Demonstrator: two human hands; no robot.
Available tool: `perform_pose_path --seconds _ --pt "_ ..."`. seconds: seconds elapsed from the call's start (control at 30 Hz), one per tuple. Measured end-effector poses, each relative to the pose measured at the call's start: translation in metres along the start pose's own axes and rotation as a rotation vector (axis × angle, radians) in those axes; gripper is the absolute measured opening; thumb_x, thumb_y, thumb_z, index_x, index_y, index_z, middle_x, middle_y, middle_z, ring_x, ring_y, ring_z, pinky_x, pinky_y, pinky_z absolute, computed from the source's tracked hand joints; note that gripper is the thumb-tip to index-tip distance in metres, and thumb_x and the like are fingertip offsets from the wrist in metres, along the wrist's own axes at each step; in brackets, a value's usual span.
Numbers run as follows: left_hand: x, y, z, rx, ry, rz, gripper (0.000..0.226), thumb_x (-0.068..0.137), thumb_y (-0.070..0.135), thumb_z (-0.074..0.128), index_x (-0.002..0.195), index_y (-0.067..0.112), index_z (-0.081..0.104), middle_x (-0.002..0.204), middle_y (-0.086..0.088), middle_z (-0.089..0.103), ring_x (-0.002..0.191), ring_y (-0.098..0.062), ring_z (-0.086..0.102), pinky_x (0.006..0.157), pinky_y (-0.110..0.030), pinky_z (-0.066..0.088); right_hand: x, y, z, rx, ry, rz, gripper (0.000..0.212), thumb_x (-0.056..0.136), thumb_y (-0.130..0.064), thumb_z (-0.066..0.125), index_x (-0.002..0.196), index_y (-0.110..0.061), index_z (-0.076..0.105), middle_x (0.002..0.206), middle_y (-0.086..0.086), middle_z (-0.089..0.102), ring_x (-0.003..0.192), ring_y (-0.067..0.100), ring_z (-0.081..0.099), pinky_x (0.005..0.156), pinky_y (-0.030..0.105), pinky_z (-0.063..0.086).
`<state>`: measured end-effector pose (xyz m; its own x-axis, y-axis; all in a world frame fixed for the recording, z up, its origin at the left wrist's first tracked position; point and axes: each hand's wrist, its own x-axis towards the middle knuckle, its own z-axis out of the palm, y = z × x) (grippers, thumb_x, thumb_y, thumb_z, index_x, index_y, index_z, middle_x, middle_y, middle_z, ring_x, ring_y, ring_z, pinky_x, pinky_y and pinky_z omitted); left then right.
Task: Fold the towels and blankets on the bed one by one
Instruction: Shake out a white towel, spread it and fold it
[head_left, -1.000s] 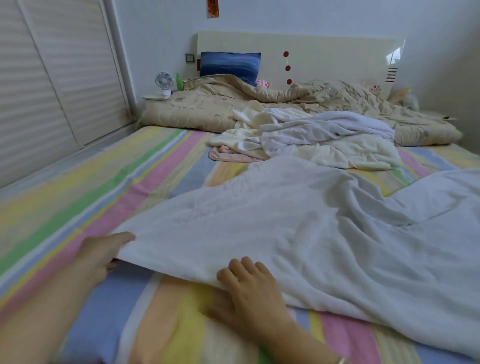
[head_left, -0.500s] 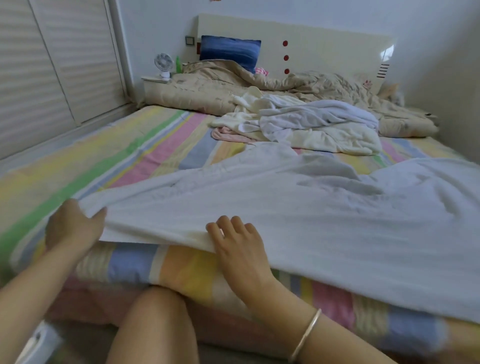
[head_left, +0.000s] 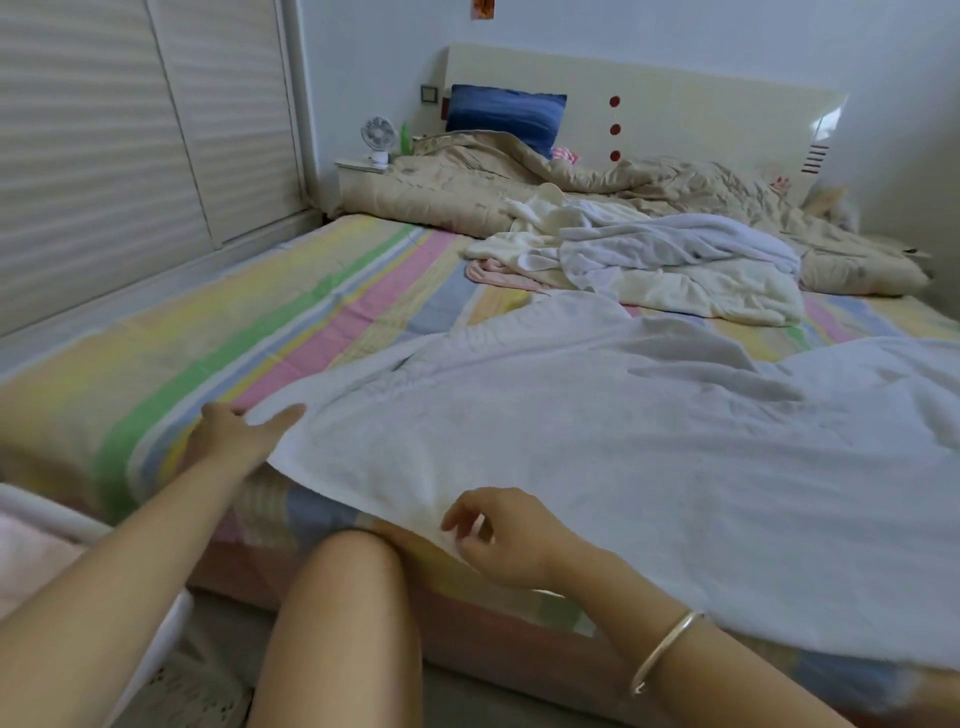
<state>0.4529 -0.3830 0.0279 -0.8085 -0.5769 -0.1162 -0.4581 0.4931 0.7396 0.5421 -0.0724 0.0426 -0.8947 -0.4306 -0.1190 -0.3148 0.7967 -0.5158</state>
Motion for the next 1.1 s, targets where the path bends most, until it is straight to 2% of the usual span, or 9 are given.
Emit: perform_pose_path --seconds 0.07,0.13,0.27,0.37,0.47,0.53,0.73,0.87,1.1 --pt "0.005 0.007 -0.003 -0.038 0.024 0.003 0.072 0.074 0.077 0.055 0.09 0.009 0.065 0.099 -0.014 0.066 0.096 -0.034 0.062 0.078 -0.04 0.046 0.01 -0.004 -0.002 0.126 -0.054 0.009 0.024 0.086 -0.027 0.051 0.103 -0.031 0.067 0.096 -0.012 0.066 0.072 0.002 0.059 0.077 0.027 0.052" --pt "0.016 0.012 -0.003 -0.012 0.011 0.023 0.059 0.092 0.062 0.042 0.069 0.009 0.055 0.081 -0.014 0.058 0.086 -0.034 0.058 0.075 -0.041 0.044 0.029 -0.007 -0.007 0.118 -0.029 0.004 0.022 0.09 -0.025 0.05 0.103 -0.032 0.066 0.097 -0.013 0.067 0.074 0.004 0.061 0.079 0.029 0.054" --pt "0.046 0.016 0.003 0.043 -0.052 0.15 0.038 0.094 0.036 0.05 0.062 0.015 0.047 0.068 -0.011 0.045 0.07 -0.027 0.048 0.064 -0.036 0.035 0.082 -0.012 -0.02 0.072 0.103 0.005 0.022 0.092 -0.022 0.049 0.101 -0.034 0.066 0.106 -0.011 0.066 0.09 0.01 0.062 0.086 0.032 0.052" --pt "0.06 0.026 0.004 0.092 -0.308 0.235 0.042 0.088 0.027 0.06 0.059 0.018 0.031 0.057 -0.003 0.025 0.057 -0.019 0.029 0.059 -0.033 0.025 0.117 -0.019 -0.023 -0.004 0.163 -0.011 0.024 0.093 -0.021 0.047 0.104 -0.031 0.066 0.111 -0.009 0.062 0.097 0.011 0.057 0.085 0.029 0.049" --pt "0.062 0.041 0.003 0.289 -0.561 0.351 0.037 0.088 0.045 0.062 0.068 0.015 0.051 0.062 0.003 0.043 0.061 -0.018 0.041 0.061 -0.031 0.035 0.147 -0.029 -0.022 -0.054 0.257 -0.066 0.024 0.094 -0.022 0.048 0.108 -0.03 0.065 0.113 -0.007 0.058 0.105 0.013 0.053 0.085 0.031 0.048" --pt "0.063 0.046 0.006 0.38 -0.625 0.405 0.039 0.08 0.057 0.066 0.09 0.019 0.068 0.079 0.011 0.058 0.074 -0.011 0.054 0.07 -0.028 0.045 0.164 -0.034 -0.022 -0.074 0.316 -0.107 0.025 0.094 -0.021 0.048 0.113 -0.027 0.063 0.115 -0.005 0.057 0.111 0.014 0.048 0.084 0.033 0.047" --pt "0.065 0.045 0.015 0.432 -0.436 0.462 0.039 0.079 0.033 0.072 0.063 0.017 0.039 0.061 0.001 0.038 0.055 -0.018 0.037 0.05 -0.027 0.026 0.22 -0.035 -0.031 -0.125 0.364 -0.087 0.034 0.092 -0.013 0.046 0.122 -0.023 0.058 0.12 -0.001 0.058 0.115 0.019 0.048 0.088 0.038 0.048" --pt "0.086 0.028 -0.017 0.536 -0.108 0.467 0.025 0.079 0.022 0.069 0.066 0.017 0.048 0.073 -0.007 0.059 0.067 -0.026 0.052 0.052 -0.031 0.03 0.262 -0.035 -0.035 -0.131 0.363 0.04 0.033 0.091 -0.01 0.045 0.119 -0.022 0.059 0.115 0.0 0.064 0.106 0.021 0.057 0.08 0.033 0.049" --pt "0.109 -0.017 -0.048 0.596 -0.328 0.269 0.04 0.08 0.049 0.073 0.074 0.016 0.051 0.074 -0.003 0.05 0.066 -0.02 0.047 0.056 -0.03 0.028 0.312 -0.048 -0.035 -0.387 0.239 -0.003 0.02 0.096 -0.021 0.05 0.111 -0.021 0.063 0.11 0.004 0.065 0.099 0.025 0.059 0.072 0.028 0.042"
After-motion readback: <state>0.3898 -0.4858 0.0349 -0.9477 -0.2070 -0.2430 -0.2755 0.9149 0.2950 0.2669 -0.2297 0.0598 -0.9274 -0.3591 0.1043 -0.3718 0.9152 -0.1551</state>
